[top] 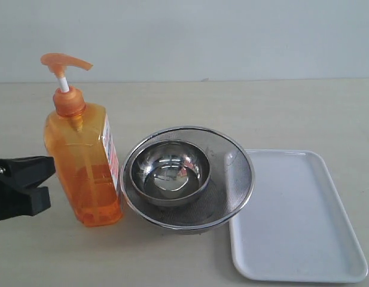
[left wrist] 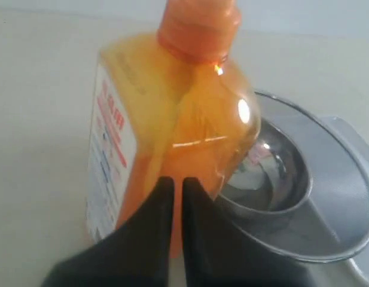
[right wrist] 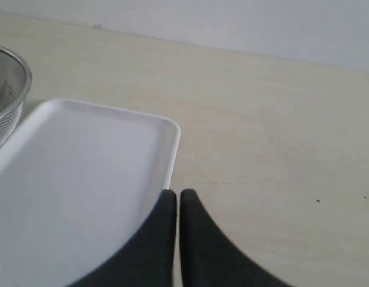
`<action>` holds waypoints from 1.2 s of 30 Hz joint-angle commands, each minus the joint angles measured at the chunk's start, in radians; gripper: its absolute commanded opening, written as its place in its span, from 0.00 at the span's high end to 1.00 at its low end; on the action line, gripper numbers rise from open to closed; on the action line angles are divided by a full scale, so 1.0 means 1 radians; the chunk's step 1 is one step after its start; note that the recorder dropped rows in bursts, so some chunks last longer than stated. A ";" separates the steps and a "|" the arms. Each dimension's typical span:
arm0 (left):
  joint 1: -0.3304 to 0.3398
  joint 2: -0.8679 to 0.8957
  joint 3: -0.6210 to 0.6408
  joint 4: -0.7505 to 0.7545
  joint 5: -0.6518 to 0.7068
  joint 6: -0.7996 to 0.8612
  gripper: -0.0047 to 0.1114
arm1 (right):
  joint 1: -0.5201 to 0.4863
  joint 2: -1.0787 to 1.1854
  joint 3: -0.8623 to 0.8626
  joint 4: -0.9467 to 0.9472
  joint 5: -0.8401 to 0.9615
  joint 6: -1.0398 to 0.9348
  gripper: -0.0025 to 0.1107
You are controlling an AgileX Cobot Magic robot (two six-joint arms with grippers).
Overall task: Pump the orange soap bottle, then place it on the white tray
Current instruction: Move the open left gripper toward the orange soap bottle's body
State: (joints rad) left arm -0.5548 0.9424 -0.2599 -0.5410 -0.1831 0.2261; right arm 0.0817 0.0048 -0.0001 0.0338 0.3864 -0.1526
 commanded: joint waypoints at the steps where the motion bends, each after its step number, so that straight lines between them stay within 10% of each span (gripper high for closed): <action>1: -0.017 0.037 -0.021 0.034 0.055 -0.004 0.92 | -0.002 -0.005 -0.006 -0.003 -0.003 -0.002 0.98; 16: -0.311 -0.051 -0.023 0.007 0.183 -0.107 0.92 | -0.002 -0.005 -0.006 -0.003 -0.003 -0.002 0.98; 23: -0.336 0.039 -0.023 -0.006 -0.016 0.052 0.92 | -0.002 -0.005 -0.006 -0.003 -0.006 -0.002 0.98; 36: -0.333 0.037 -0.023 -0.663 -0.229 0.646 0.92 | -0.002 -0.005 -0.006 -0.003 -0.006 -0.002 0.98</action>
State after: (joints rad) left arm -0.8870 0.9801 -0.2780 -1.0503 -0.3766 0.7358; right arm 0.0817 0.0048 -0.0001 0.0338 0.3864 -0.1526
